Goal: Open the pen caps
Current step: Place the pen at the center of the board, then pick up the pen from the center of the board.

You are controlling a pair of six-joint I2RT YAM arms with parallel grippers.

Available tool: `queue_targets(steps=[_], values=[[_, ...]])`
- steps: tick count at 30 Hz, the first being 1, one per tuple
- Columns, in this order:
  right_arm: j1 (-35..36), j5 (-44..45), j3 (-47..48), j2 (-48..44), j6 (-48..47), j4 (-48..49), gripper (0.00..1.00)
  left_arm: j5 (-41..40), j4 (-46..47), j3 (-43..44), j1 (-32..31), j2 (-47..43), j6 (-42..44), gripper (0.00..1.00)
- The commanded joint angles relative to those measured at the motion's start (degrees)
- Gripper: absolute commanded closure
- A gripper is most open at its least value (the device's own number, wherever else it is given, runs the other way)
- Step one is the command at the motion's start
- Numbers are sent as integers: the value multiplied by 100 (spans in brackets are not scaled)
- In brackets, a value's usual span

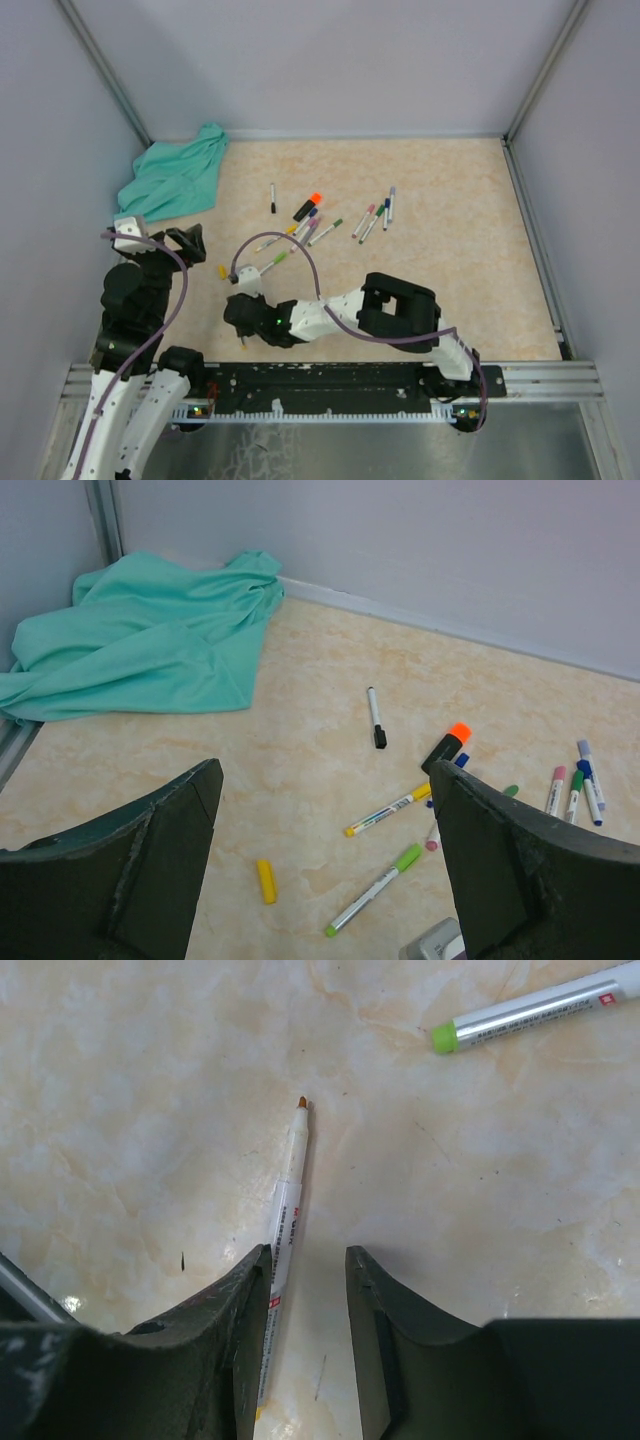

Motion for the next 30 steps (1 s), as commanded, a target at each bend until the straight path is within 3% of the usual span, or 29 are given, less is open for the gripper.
queue_targets(steps=[1,5,11,17,20,24,30], values=[[-56,-24,-69,-308,-146,216,64,172,-19,-29,-26,-67,132,10],[-56,-184,-239,-451,-262,504,63,244,-19,-29,-27,-71,152,10],[-56,-633,-1704,-1336,-574,2552,63,821,90,-94,-26,-40,273,12],[-55,-838,-2712,-1950,-745,3698,63,1808,299,-303,-28,240,397,15],[-99,-678,-3582,-2541,-745,4390,60,2678,671,-572,-35,590,347,23],[-375,-794,-4919,-3279,-413,5976,60,2723,545,-478,-42,1122,308,24],[-494,-463,-5866,-3960,-142,6473,60,2851,33,-62,-80,2393,217,35]])
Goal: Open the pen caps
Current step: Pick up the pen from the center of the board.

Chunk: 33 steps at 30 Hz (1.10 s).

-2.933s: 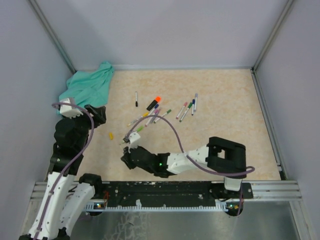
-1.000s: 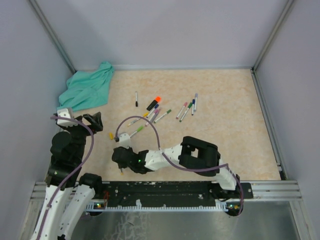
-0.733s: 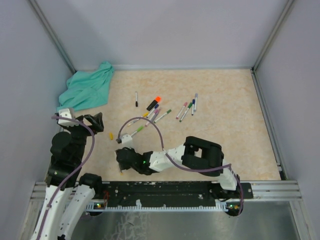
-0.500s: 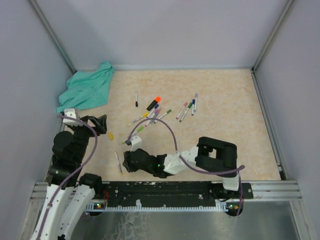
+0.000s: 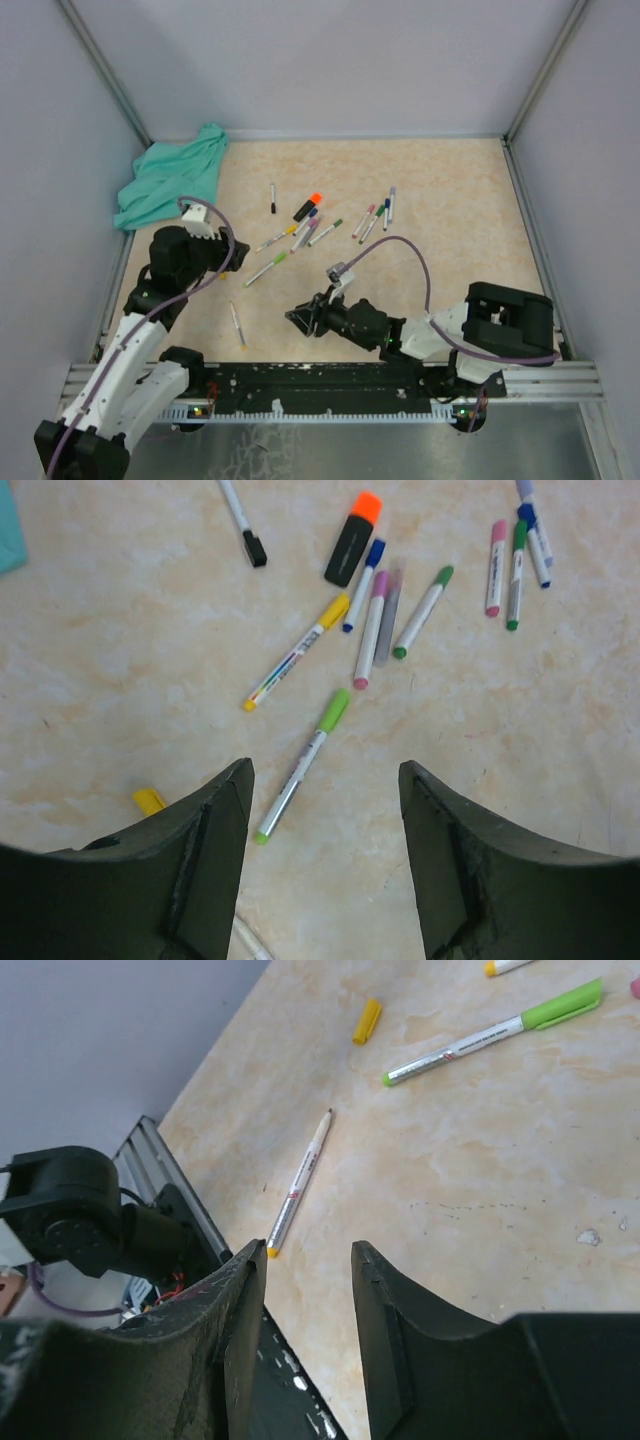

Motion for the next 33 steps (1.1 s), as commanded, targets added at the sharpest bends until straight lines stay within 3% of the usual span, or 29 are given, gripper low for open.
queue_targets(steps=[1,7,11,20,26,33], values=[[-29,468,-511,-508,298,1305,60,299,-469,556,-94,932,3,36],[-38,732,-1059,-503,526,2365,60,-226,-1178,1172,-615,2194,214,36],[-47,753,-1117,-520,545,2453,60,-436,-1371,1335,-939,2935,356,35],[-47,770,-1125,-456,579,2542,60,-295,-1841,2031,-966,4342,562,32],[-48,745,-1116,-383,605,2621,60,-166,-1776,1960,-967,4630,614,33],[-47,637,-1029,-193,633,2757,60,-278,-1785,2016,-965,4984,603,45]])
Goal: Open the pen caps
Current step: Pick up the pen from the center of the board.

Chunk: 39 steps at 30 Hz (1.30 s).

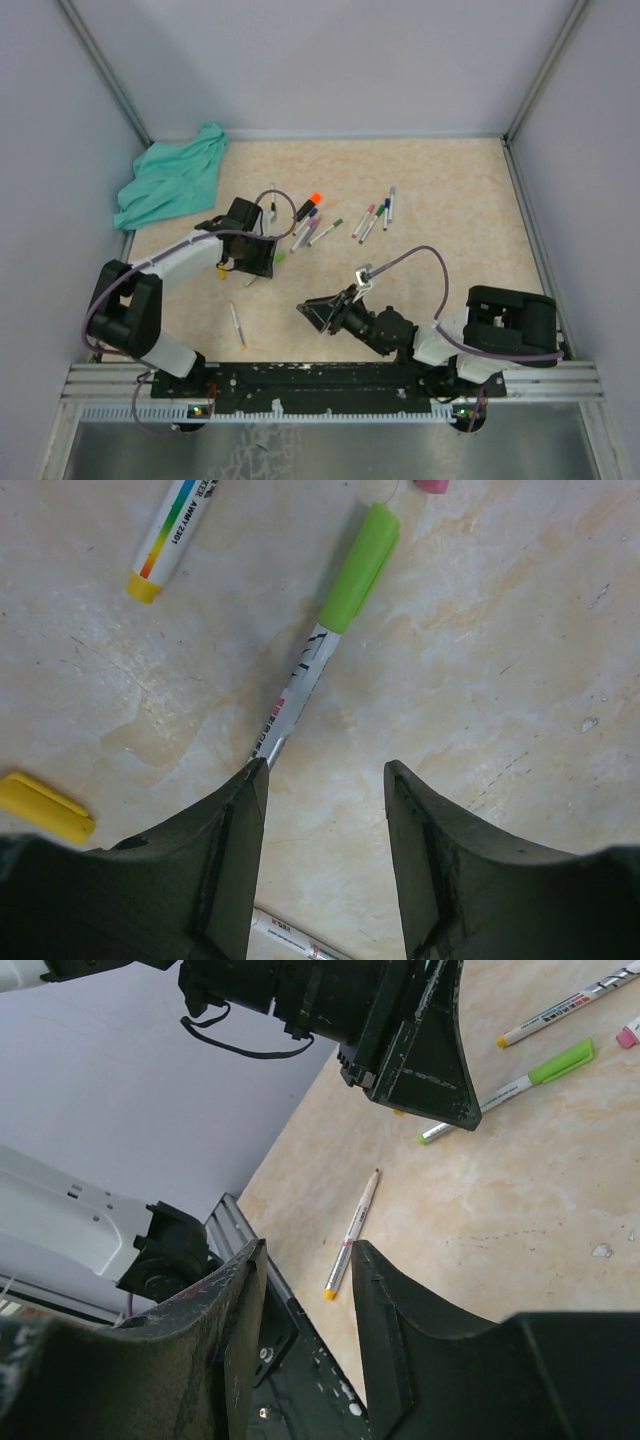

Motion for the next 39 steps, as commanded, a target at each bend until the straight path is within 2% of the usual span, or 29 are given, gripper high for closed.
queue_targets(steps=[1,12,26,39], values=[[-41,120,108,121,26,568,60,-58,-107,137,-16,207,86,45],[-41,35,182,199,27,560,60,-241,-142,216,-9,391,68,46],[-41,-3,201,216,3,569,60,-112,-145,123,-10,469,62,64],[-41,-3,185,217,1,610,60,2,-238,147,-10,751,-24,60]])
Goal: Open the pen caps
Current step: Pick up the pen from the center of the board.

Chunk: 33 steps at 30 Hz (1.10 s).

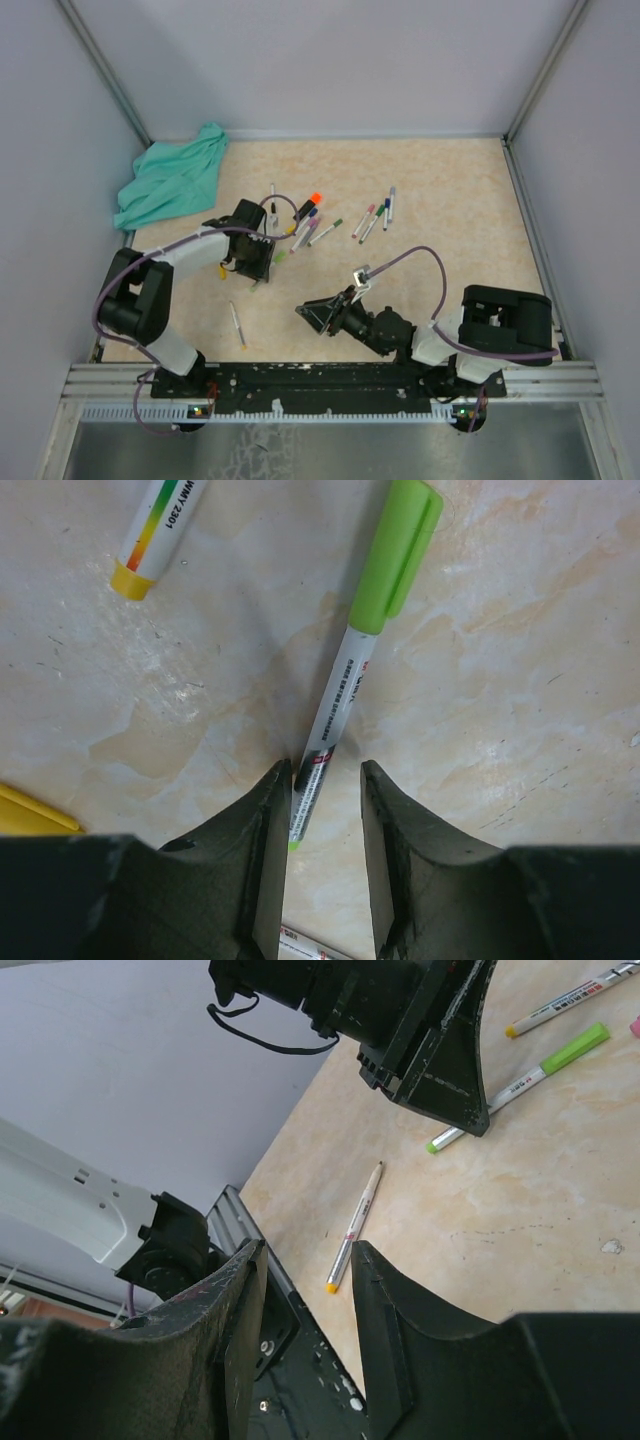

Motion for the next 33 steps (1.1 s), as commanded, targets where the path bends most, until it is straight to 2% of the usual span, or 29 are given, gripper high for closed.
queue_targets(steps=[1,4,12,18,24,27,33], values=[[-41,130,170,15,-34,486,60,113,-174,71,-10,232,-41,61],[-41,130,170,14,-43,502,60,108,-186,78,-10,265,-60,64],[-41,130,120,16,-52,590,60,287,-393,161,-14,579,-74,89],[-41,120,100,19,-60,658,60,275,-396,127,-9,477,-88,100],[-40,113,81,22,-70,713,60,374,-330,38,-9,322,-104,99],[-41,111,75,24,-70,736,60,307,-399,80,-11,444,-124,82],[-39,122,52,28,-69,776,60,174,-482,128,-58,606,-171,76]])
